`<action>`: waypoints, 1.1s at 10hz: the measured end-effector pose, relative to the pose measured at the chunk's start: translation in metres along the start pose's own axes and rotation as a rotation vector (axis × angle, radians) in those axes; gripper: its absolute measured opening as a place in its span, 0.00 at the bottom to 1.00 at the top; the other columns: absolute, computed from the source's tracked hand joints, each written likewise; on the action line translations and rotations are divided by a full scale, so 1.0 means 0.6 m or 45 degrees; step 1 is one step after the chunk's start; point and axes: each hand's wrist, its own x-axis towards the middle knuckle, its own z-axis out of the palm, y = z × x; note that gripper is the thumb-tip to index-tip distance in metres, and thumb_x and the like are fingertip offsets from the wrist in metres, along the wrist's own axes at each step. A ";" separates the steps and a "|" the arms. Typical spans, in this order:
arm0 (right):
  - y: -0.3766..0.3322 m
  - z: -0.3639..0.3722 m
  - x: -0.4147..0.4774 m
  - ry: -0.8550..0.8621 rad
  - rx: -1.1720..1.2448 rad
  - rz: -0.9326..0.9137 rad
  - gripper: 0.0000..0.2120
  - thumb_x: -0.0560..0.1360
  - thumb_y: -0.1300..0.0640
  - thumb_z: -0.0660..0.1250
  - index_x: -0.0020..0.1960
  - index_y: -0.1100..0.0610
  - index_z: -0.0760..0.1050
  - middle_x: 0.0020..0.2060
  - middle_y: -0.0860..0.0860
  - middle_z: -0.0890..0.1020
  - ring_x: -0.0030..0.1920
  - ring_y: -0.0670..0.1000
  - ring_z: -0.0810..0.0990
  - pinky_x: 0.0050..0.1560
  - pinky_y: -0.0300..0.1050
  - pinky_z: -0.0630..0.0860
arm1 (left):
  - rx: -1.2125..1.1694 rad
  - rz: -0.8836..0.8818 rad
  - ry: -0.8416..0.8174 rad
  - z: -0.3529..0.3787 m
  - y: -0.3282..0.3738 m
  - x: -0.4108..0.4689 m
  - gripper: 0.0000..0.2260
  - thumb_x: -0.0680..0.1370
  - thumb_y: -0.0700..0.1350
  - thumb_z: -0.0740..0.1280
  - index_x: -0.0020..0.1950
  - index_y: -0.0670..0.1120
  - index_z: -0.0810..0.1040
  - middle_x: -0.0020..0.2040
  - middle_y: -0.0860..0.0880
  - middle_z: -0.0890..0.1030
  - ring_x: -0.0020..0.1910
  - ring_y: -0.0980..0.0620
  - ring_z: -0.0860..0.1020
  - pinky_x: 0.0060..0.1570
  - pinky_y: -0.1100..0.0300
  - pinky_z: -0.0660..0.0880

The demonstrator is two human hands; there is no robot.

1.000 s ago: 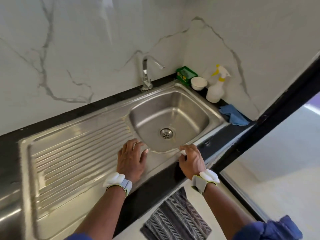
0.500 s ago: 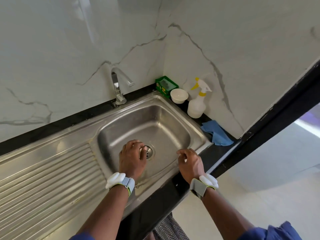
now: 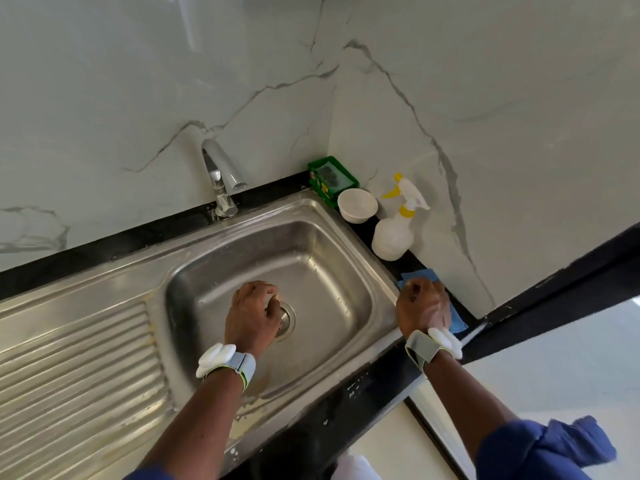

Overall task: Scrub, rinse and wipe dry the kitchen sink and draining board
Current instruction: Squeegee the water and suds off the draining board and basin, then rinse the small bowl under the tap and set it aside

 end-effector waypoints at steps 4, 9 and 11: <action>-0.101 0.049 0.106 -0.003 0.463 0.074 0.15 0.76 0.44 0.66 0.50 0.53 0.66 0.44 0.49 0.76 0.45 0.56 0.77 0.45 0.48 0.72 | 0.133 -0.217 0.105 0.011 0.008 0.037 0.09 0.78 0.43 0.69 0.58 0.49 0.82 0.59 0.49 0.81 0.59 0.45 0.77 0.55 0.51 0.76; -0.187 0.111 0.083 -0.267 0.813 0.421 0.18 0.77 0.43 0.65 0.55 0.57 0.68 0.46 0.55 0.78 0.46 0.61 0.78 0.45 0.48 0.68 | 0.132 -0.433 0.195 0.019 0.012 0.045 0.10 0.81 0.47 0.67 0.61 0.49 0.82 0.61 0.49 0.81 0.62 0.44 0.77 0.58 0.52 0.74; -0.192 0.262 0.186 -0.660 0.997 0.752 0.58 0.56 0.19 0.61 0.76 0.55 0.62 0.71 0.57 0.73 0.66 0.60 0.76 0.69 0.58 0.70 | 0.138 -0.497 0.259 0.011 0.010 0.039 0.10 0.81 0.46 0.67 0.61 0.48 0.82 0.61 0.48 0.81 0.62 0.45 0.78 0.59 0.54 0.72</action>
